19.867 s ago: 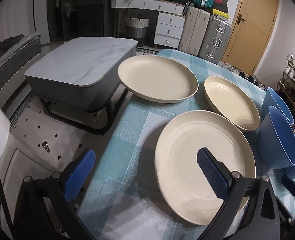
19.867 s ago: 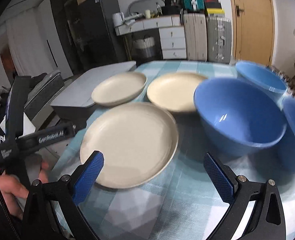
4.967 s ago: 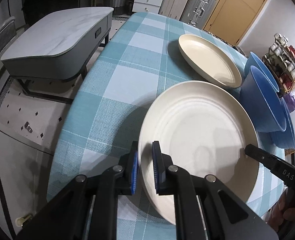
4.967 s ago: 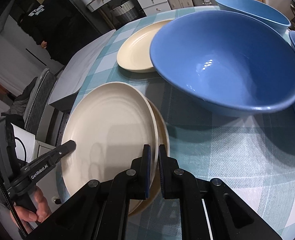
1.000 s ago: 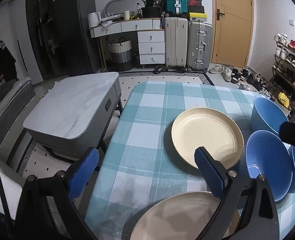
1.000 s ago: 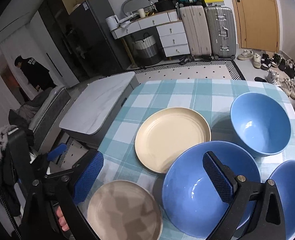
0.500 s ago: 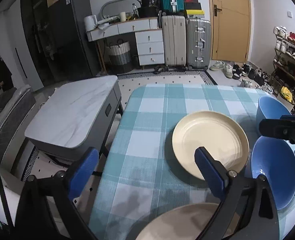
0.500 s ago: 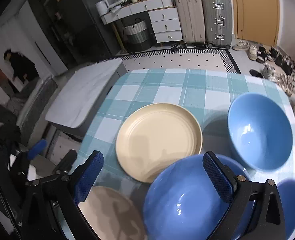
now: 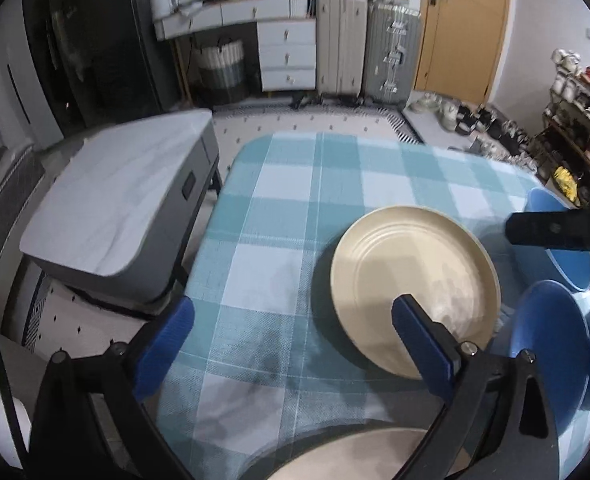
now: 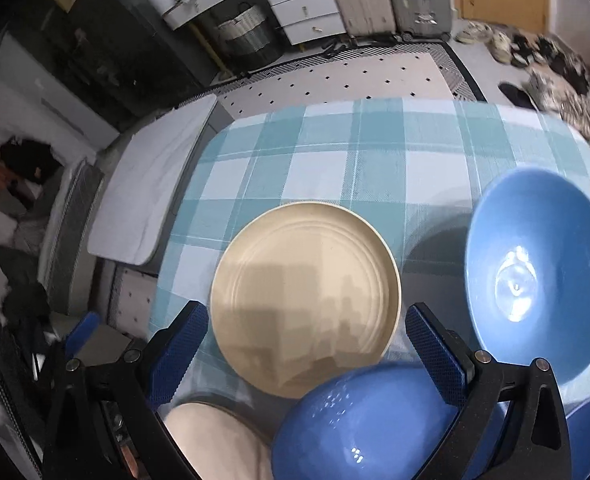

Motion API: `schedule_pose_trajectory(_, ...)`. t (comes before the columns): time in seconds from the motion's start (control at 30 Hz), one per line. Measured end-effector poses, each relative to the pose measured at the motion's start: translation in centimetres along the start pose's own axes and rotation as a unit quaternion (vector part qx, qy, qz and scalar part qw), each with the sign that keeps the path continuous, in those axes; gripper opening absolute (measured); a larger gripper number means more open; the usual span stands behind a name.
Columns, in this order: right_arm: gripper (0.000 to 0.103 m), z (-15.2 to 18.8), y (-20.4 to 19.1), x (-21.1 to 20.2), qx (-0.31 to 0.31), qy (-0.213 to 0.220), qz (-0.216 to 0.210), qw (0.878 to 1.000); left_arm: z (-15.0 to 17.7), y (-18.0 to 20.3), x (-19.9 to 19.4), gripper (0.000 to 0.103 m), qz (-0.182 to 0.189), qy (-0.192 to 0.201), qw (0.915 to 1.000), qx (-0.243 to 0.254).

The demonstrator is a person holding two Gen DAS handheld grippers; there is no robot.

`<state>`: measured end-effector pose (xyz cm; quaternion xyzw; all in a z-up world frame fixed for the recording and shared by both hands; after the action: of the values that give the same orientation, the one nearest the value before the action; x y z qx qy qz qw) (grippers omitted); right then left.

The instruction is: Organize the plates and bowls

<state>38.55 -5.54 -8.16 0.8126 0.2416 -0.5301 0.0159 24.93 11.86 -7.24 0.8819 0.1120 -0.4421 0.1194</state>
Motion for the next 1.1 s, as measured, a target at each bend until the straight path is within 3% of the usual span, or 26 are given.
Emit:
schedule_pose_trajectory(0.37, 0.101, -0.7, 0.6, 3.5, -0.031, -0.047, 0.041, 0.998, -0.1, 1.5, 4.8, 0.099, 0.054, -0.073, 0.9957, -0.02)
schedule_pose_trajectory(0.5, 0.101, -0.7, 1.0, 4.0, -0.033, -0.058, 0.044, 0.997, 0.5, 2.0, 6.2, 0.093, 0.05, -0.093, 0.9944, -0.008)
schedule_pose_trajectory(0.6, 0.101, -0.5, 0.8, 4.1, -0.036, -0.059, 0.039, 0.997, 0.9, 2.0, 7.1, 0.072, 0.047, -0.112, 0.9926, -0.003)
schedule_pose_trajectory(0.67, 0.101, -0.4, 0.6, 4.1, -0.037, -0.06, 0.036, 0.997, 1.4, 1.9, 7.7, 0.051, 0.054, -0.133, 0.9896, -0.006)
schedule_pose_trajectory(0.9, 0.101, -0.1, -0.1, 4.5, -0.053, -0.065, 0.039, 0.996, 2.7, 1.9, 9.1, 0.024, 0.068, -0.169, 0.9832, -0.01)
schedule_pose_trajectory(0.97, 0.101, 0.1, 0.0, 4.6, -0.05, -0.067, 0.036, 0.996, 3.0, 2.0, 9.1, 0.011, 0.083, -0.177, 0.9807, -0.016)
schedule_pose_trajectory(1.1, 0.101, 0.4, 0.3, 4.7, -0.047, -0.071, 0.039, 0.996, 3.1, 2.2, 9.0, 0.009, 0.083, -0.176, 0.9808, -0.01)
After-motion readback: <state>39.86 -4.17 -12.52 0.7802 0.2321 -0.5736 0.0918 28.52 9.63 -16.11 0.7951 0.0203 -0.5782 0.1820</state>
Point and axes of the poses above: each gripper's, at about its wrist camera, not at the fingertips, and x roughly the way its jaws point, y to its right, z to its underside, the point moved 6 cm from there along x, roughly the way its jaws point, and after that the axes turned 11 degrees about -x, right-handed, at the moved point
